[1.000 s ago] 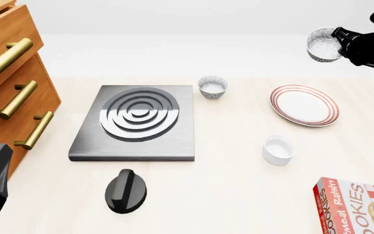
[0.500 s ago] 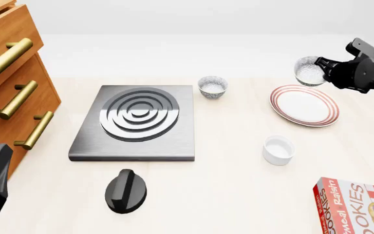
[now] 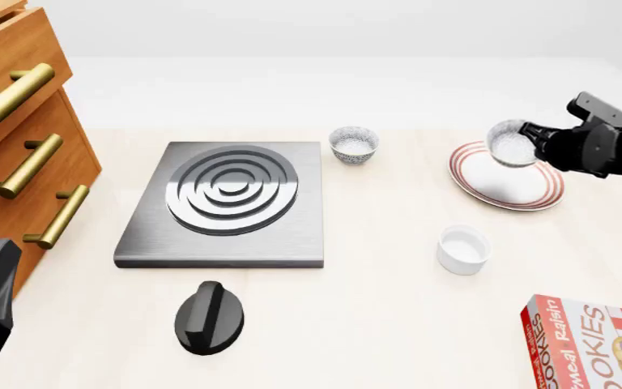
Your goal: Pick the akita bowl next to the cookies box and place it on the plate.
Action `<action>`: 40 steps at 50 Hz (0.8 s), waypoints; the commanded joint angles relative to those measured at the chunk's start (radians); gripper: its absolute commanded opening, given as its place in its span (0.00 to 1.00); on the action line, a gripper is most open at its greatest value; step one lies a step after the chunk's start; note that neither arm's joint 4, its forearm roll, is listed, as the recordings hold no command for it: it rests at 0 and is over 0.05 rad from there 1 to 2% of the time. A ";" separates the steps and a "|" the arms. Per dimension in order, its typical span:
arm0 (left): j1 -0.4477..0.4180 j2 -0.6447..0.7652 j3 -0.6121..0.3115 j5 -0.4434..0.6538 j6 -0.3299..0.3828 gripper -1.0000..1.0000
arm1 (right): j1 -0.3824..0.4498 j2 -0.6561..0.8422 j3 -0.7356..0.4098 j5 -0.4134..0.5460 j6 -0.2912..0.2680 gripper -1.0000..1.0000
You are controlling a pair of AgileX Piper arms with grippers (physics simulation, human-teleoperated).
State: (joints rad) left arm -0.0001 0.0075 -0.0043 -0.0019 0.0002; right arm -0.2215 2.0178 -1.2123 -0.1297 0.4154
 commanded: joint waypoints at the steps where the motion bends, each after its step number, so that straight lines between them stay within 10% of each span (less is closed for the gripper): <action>1: 0.000 0.000 0.000 0.000 0.000 1.00 | 0.005 0.019 -0.002 -0.018 -0.006 0.00; 40: 0.000 0.000 0.000 0.000 0.000 1.00 | -0.008 0.044 0.039 -0.049 -0.071 0.00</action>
State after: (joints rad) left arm -0.0001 0.0075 -0.0043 -0.0019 0.0002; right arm -0.2225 2.0485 -1.1784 -0.1663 0.3508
